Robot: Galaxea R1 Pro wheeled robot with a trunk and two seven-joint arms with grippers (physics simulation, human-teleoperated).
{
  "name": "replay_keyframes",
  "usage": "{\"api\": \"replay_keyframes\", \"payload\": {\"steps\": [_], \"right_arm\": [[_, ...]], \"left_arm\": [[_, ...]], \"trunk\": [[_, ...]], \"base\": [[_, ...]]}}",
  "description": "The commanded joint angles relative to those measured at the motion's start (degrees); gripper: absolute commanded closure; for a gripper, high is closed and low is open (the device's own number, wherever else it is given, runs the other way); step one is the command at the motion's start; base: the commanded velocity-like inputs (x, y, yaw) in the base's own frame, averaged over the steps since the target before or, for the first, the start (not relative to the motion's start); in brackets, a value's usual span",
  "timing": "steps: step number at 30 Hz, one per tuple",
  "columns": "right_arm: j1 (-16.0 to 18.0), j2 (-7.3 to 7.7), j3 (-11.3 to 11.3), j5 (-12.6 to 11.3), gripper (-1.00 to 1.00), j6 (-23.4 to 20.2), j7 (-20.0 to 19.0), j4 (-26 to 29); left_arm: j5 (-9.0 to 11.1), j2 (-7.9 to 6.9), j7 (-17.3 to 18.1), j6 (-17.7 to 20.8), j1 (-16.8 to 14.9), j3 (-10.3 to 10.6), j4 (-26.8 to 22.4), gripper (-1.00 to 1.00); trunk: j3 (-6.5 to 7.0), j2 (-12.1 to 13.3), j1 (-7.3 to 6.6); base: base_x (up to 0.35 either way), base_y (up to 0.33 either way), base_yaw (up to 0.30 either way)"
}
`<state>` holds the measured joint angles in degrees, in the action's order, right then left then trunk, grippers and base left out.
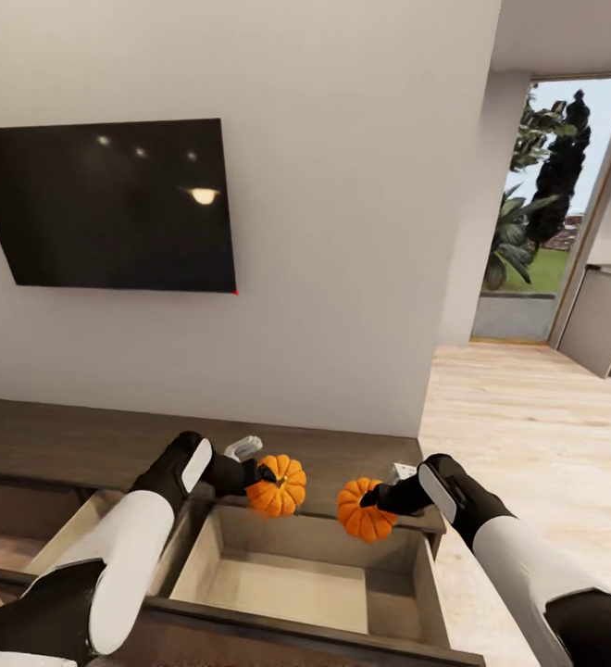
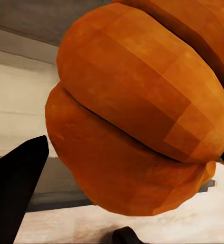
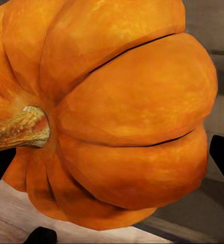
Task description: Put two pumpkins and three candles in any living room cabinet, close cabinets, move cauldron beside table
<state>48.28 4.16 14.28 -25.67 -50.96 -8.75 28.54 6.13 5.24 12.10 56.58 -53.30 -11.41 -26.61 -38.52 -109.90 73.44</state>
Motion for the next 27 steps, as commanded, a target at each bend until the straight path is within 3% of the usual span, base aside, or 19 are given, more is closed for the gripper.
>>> {"api": "replay_keyframes", "payload": {"steps": [1,6,11,14,21,27], "right_arm": [[0.07,0.05,0.22,0.48,1.00,-0.13,-0.57,-0.04],[0.06,0.05,0.10,0.45,1.00,-0.16,-0.57,-0.48],[0.06,0.03,-0.16,0.38,1.00,-0.06,-0.57,-1.66],[0.06,0.01,-0.18,0.31,1.00,0.00,-0.60,-2.06],[0.06,-0.02,-0.13,0.27,1.00,0.06,-0.64,-2.19],[0.06,-0.10,0.09,0.42,1.00,0.07,-0.65,-2.13]], "left_arm": [[-0.27,0.32,-0.19,0.47,-0.44,-0.27,0.17,1.00],[-0.52,1.42,-1.17,0.89,-3.26,-0.06,3.39,1.00],[-0.78,2.47,-4.08,0.81,-8.24,0.14,7.51,1.00],[-0.83,2.62,-4.42,0.75,-8.85,0.97,8.00,1.00],[-0.77,2.51,-4.25,0.65,-9.11,5.27,8.25,1.00],[-0.73,2.32,-4.13,0.70,-9.13,6.04,8.65,1.00]], "trunk": [[-0.16,-0.03,-0.01],[-0.61,-0.03,-0.01],[-1.01,-0.03,-0.01],[-1.20,-0.03,-0.01],[-1.28,-0.03,-0.01],[-1.29,-0.03,-0.01]], "base": [[0.000,0.000,0.052],[0.000,0.000,-0.034],[0.000,0.000,-0.158],[0.000,0.000,-0.139],[0.000,0.000,-0.027],[0.000,0.000,-0.002]]}}
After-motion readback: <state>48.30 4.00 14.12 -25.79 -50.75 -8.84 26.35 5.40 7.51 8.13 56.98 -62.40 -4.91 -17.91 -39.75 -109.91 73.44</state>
